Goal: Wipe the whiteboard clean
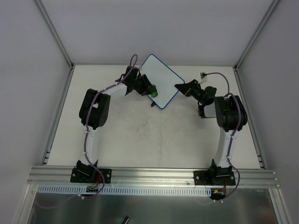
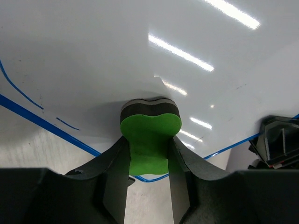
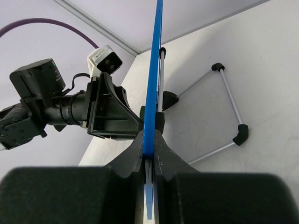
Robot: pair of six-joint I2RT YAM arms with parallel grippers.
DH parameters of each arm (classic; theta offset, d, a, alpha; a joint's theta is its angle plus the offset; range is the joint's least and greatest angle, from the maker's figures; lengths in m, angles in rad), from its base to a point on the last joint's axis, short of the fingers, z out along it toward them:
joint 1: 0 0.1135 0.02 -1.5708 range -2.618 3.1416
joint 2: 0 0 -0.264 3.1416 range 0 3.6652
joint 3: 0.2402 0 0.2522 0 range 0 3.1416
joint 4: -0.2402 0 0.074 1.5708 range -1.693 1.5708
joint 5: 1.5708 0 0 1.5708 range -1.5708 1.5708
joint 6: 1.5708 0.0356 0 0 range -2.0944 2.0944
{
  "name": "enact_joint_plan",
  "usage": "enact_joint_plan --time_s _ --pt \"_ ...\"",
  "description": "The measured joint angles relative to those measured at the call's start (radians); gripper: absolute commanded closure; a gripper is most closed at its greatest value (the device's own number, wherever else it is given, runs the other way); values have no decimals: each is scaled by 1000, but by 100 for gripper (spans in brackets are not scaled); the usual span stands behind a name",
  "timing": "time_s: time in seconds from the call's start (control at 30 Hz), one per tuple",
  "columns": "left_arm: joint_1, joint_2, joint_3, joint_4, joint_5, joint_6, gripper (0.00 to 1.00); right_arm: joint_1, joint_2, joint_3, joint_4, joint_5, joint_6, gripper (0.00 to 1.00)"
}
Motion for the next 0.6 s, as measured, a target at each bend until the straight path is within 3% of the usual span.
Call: enact_joint_plan --time_s 0.3,0.6 --pt "37 -24 -169 266 82 -165 100 0 0 2 0 -5 0 100" --pt "50 -76 -325 355 28 -255 100 0 0 3 2 -13 -4 100"
